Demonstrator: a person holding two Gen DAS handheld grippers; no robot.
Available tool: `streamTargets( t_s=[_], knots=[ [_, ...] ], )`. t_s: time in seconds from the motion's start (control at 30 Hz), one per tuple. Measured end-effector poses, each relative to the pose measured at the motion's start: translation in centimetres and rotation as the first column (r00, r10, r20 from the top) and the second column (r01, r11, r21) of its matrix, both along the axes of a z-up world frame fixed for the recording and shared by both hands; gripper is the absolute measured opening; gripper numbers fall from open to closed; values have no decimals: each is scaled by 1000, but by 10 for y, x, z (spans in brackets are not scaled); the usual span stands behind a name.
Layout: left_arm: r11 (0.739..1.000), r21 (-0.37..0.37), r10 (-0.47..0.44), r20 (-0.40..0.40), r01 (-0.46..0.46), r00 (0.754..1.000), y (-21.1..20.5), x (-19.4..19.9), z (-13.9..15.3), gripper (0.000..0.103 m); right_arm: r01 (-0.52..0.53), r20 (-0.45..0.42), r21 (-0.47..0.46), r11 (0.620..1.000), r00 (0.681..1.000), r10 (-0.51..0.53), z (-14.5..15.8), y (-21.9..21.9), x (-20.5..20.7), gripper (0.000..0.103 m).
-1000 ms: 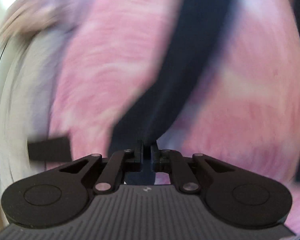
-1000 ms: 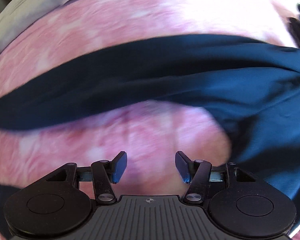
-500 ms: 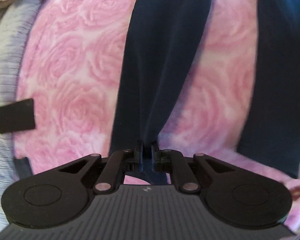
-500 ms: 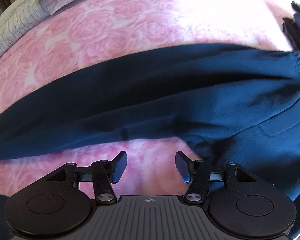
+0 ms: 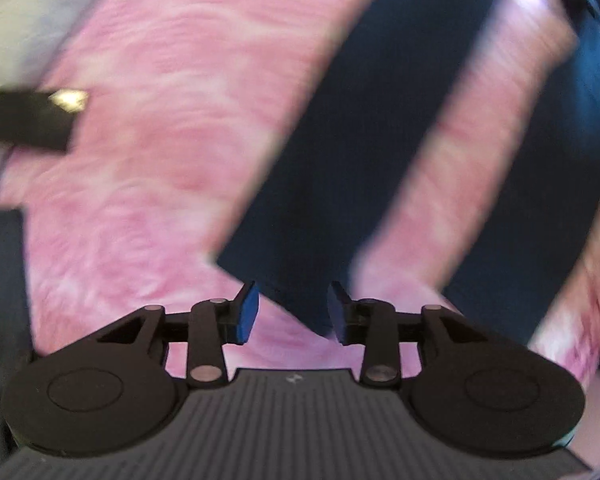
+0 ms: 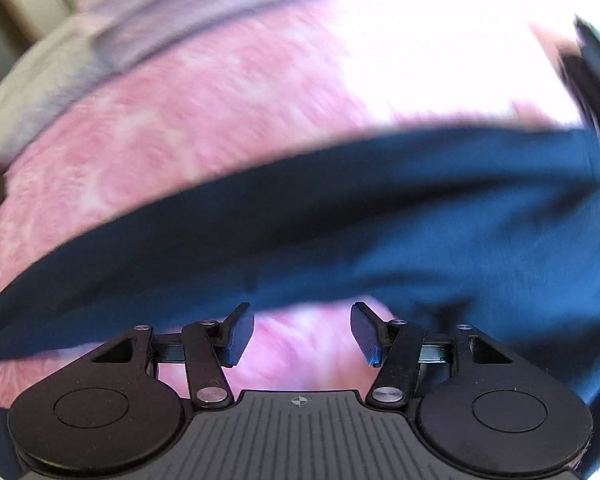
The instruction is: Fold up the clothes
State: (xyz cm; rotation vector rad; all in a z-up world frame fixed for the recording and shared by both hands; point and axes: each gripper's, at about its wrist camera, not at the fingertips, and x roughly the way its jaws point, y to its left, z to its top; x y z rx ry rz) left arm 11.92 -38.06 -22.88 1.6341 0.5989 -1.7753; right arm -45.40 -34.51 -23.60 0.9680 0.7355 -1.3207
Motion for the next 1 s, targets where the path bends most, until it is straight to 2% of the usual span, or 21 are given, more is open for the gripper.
streamTargets(
  t_s=[0.1, 0.23, 0.3, 0.33, 0.37, 0.43, 0.53, 0.6, 0.63, 0.7, 0.77, 0.8, 0.83, 0.87, 0.9, 0.93, 1.0],
  knots=[
    [996, -25, 89, -26, -90, 996, -22, 11, -17, 33, -129, -49, -66, 989, 991, 126, 14, -10, 24, 57],
    [990, -6, 142, -66, -142, 988, -45, 16, -51, 33, -321, -146, -31, 947, 938, 313, -1, -44, 46, 57],
    [994, 0, 113, -67, -114, 991, -46, 13, -62, 31, -385, -183, 6, 923, 907, 379, -10, -59, 44, 57],
    [995, -3, 96, -67, -96, 993, -46, 11, -64, 24, -414, -200, 27, 910, 890, 410, -15, -67, 42, 57],
    [996, -12, 89, -70, -90, 994, -47, 10, -61, 13, -442, -216, 48, 896, 871, 441, -20, -74, 40, 57],
    [991, -66, 114, -76, -119, 991, -54, 12, -52, 11, -484, -230, 89, 871, 841, 490, -30, -91, 36, 57],
    [967, -177, 166, -96, -180, 982, -72, 16, -35, 11, -509, -253, 113, 853, 816, 520, -46, -115, 31, 57],
    [971, -180, 146, -80, -158, 986, -79, 13, -36, 11, -522, -300, 106, 846, 794, 528, -52, -129, 32, 57],
    [977, -170, 123, -62, -132, 990, -79, 11, -40, 11, -542, -322, 109, 833, 774, 545, -55, -134, 34, 57],
    [985, -149, 81, -30, -85, 996, -78, 7, -47, 11, -609, -340, 139, 781, 711, 615, -62, -143, 39, 57],
    [985, -151, 85, -26, -88, 996, -77, 7, -46, 11, -685, -336, 165, 709, 637, 694, -66, -151, 40, 57],
    [983, -157, 92, -28, -95, 995, -77, 8, -44, 11, -708, -321, 173, 685, 617, 719, -67, -155, 38, 57],
    [981, -163, 99, -29, -103, 995, -77, 8, -41, 11, -714, -292, 181, 676, 617, 730, -67, -160, 34, 55],
    [980, -169, 106, -30, -110, 994, -77, 9, -39, 11, -716, -250, 192, 672, 626, 738, -67, -166, 31, 44],
    [978, -174, 113, -32, -117, 993, -77, 9, -37, 11, -712, -193, 205, 672, 644, 741, -67, -171, 28, 15],
    [976, -180, 120, -33, -124, 992, -77, 10, -35, 11, -711, -168, 208, 671, 650, 741, -64, -175, 26, 4],
    [972, -192, 134, -36, -138, 990, -77, 11, -31, 11, -717, -197, 191, 671, 641, 742, -53, -179, 27, 1]
  ],
)
